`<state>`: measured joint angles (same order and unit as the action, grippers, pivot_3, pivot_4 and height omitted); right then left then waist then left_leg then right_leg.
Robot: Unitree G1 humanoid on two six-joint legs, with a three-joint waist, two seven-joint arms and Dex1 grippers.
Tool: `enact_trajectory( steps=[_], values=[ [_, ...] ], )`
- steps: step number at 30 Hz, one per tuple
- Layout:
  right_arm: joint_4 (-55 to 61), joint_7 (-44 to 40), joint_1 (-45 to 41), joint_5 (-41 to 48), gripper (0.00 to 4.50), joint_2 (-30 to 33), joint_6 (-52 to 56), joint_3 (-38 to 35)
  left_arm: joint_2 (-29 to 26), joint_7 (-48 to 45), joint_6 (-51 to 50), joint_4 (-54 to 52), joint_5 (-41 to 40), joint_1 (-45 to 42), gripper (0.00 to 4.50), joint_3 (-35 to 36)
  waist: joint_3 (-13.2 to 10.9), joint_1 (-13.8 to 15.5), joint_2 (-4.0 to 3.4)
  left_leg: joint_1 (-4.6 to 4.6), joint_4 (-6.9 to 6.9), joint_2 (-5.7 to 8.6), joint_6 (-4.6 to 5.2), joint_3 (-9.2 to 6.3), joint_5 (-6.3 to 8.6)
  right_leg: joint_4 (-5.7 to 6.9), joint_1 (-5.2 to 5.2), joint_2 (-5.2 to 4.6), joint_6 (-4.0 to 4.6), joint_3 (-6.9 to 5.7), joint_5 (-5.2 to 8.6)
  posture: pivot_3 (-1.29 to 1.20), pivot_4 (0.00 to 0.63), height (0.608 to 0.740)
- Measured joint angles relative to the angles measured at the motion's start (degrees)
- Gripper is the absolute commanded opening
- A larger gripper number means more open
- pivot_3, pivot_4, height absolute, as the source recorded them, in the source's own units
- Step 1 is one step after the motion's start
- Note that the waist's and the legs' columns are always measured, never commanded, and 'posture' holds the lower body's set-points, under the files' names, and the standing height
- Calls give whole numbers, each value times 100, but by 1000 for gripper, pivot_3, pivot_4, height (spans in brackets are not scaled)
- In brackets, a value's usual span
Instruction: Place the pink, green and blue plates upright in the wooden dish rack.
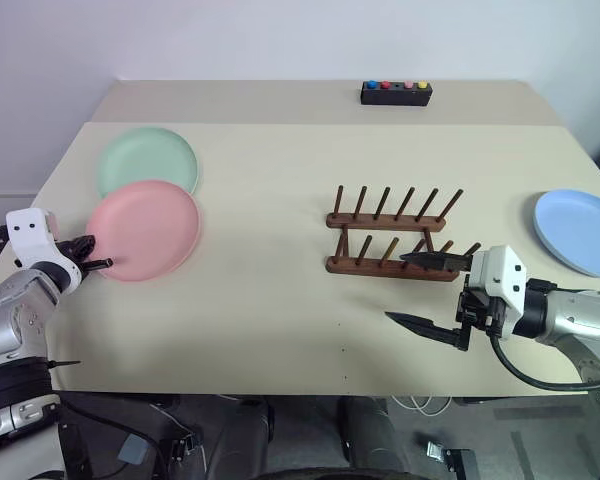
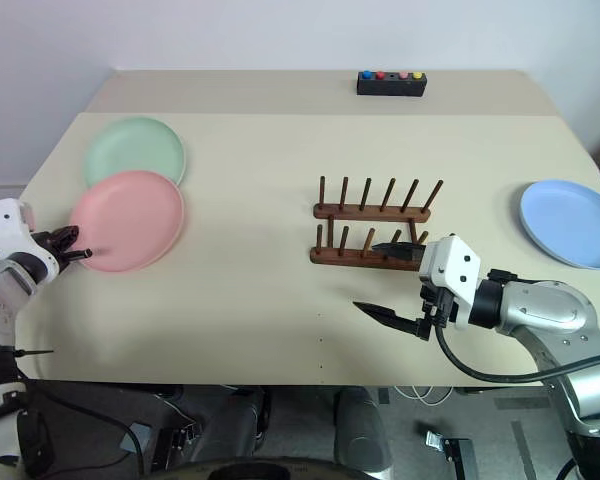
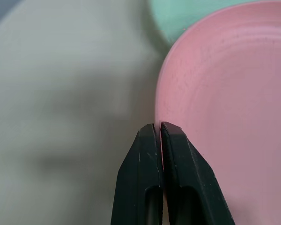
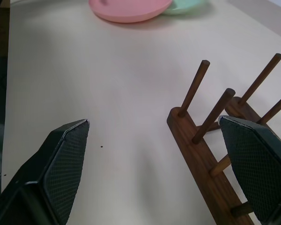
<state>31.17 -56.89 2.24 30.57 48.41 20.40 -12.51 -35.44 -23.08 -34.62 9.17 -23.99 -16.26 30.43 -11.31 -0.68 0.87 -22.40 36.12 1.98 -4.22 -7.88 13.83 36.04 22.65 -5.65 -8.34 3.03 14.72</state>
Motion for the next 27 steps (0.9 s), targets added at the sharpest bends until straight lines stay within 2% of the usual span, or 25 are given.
enact_trajectory(
  steps=[6, 11, 13, 19, 22, 25, 27],
  values=[
    [-15, -24, -326, -42, 4500, 4, -24, 43, 455, -336, 388, -919, -602, 132, 27, 73, -1, 10, 3, -1, 3, 0, 0, 0, 0, -1, -1, -2, 4, 0, 1, 0, 150, 740],
    [-127, 172, -877, -318, 4500, -40, -189, 270, 736, -5, 519, -1527, -840, -493, 27, -5, -2, 5, 6, -1, 1, 1, 0, 1, 0, -3, -1, -1, 0, -1, -2, 0, 150, 740],
    [-204, 361, -1209, -579, 4500, -153, -281, 453, 1028, 280, 666, -1690, -837, -912, 27, -159, -3, 15, 7, -4, 4, 2, -1, 0, -1, -2, 0, -1, -1, -1, -2, 0, 150, 740],
    [-527, 964, -2219, -1816, 4500, -419, -1058, 1087, 2107, 1564, 1268, -1913, 25, -2223, 27, -1266, -5, 13, 21, -7, 2, 6, -4, 1, -2, -14, -2, -1, -4, 0, -3, 0, 150, 740],
    [-785, 1299, -2481, -2562, 4500, -496, -1420, 1426, 2446, 1880, 1508, -2081, 548, -2345, 27, -1923, -4, -31, 19, -8, -10, 5, -5, 5, -3, -6, 14, -1, -4, 4, -3, 0, 150, 740],
    [-1024, 1736, -2975, -3481, 4500, -697, -1767, 1836, 3102, 2442, 1540, -2116, 987, -2465, 27, -2450, -6, -11, 19, -14, -8, 5, -8, 4, -5, -2, 21, -1, -3, 3, -3, 0, 150, 740],
    [-1105, 1973, -3136, -3942, 4500, -793, -2024, 2030, 3244, 2638, 1538, -2151, 1171, -2492, 27, -2637, -6, -20, 19, -13, -8, 5, -8, 5, -5, -3, 20, -1, -3, 3, -3, 0, 150, 740]
  ],
)
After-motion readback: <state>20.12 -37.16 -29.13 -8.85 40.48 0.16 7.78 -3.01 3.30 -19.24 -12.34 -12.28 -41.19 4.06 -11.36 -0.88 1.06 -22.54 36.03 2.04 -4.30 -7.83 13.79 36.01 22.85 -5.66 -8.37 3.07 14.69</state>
